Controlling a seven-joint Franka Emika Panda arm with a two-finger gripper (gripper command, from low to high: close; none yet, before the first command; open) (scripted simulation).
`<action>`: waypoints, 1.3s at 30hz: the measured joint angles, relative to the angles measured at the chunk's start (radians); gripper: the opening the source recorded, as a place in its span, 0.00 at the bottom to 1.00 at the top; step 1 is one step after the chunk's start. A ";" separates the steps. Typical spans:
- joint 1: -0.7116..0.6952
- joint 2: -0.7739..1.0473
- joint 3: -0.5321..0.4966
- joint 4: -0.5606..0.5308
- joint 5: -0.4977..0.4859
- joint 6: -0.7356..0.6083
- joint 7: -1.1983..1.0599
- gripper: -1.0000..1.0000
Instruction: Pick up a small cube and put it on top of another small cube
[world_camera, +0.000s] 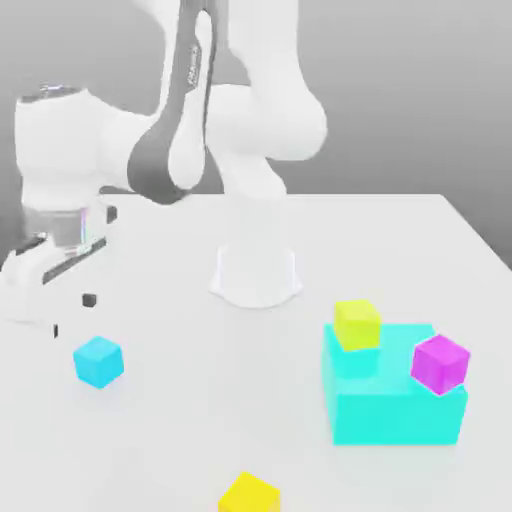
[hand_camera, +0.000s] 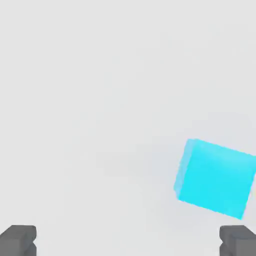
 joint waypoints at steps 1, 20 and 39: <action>-0.013 0.030 -0.003 -0.009 0.006 0.023 0.022 0.50; -0.039 0.177 0.032 0.003 0.029 0.144 0.032 0.00; 0.610 -0.479 0.353 -0.035 0.251 -0.456 -0.153 0.00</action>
